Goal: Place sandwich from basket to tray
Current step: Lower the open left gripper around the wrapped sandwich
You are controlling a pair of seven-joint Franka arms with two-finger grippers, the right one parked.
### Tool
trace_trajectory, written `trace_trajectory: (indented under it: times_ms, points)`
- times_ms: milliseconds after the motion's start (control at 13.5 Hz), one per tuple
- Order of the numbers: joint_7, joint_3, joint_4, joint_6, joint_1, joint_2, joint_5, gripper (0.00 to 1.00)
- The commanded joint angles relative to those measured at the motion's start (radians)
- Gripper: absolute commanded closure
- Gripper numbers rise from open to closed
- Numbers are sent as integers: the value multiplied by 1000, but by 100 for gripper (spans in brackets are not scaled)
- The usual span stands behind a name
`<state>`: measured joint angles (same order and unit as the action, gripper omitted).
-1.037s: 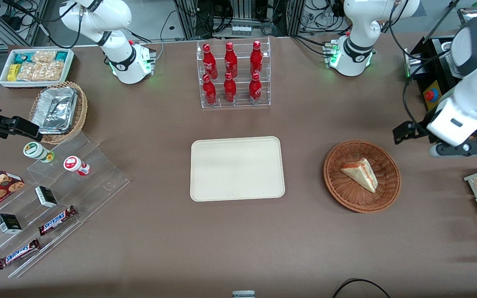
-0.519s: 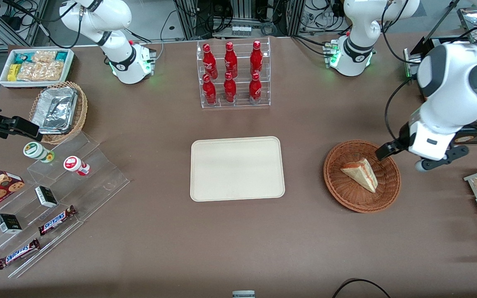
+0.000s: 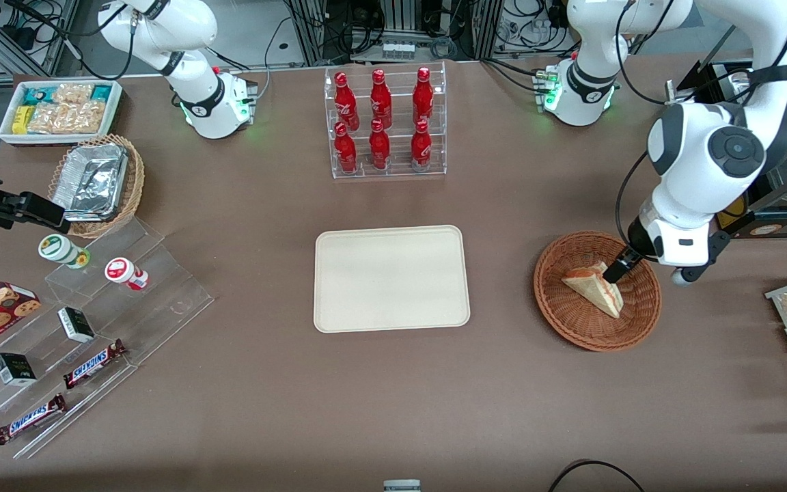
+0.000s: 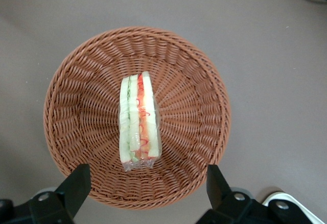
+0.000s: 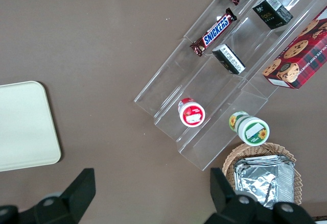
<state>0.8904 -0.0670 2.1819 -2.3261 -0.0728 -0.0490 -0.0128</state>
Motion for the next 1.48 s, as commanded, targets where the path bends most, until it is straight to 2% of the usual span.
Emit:
trace_trajectory:
  times_ms: [0,667,1111,1407]
  points:
    - [39,-1,25,-26,1,-9,-3,0]
    - [91,-1,38,-104,1,-110,-4,0]
    - [91,1,79,-119,1,-112,-12,0]
    - [90,1,122,-203,5,-124,-12,0]
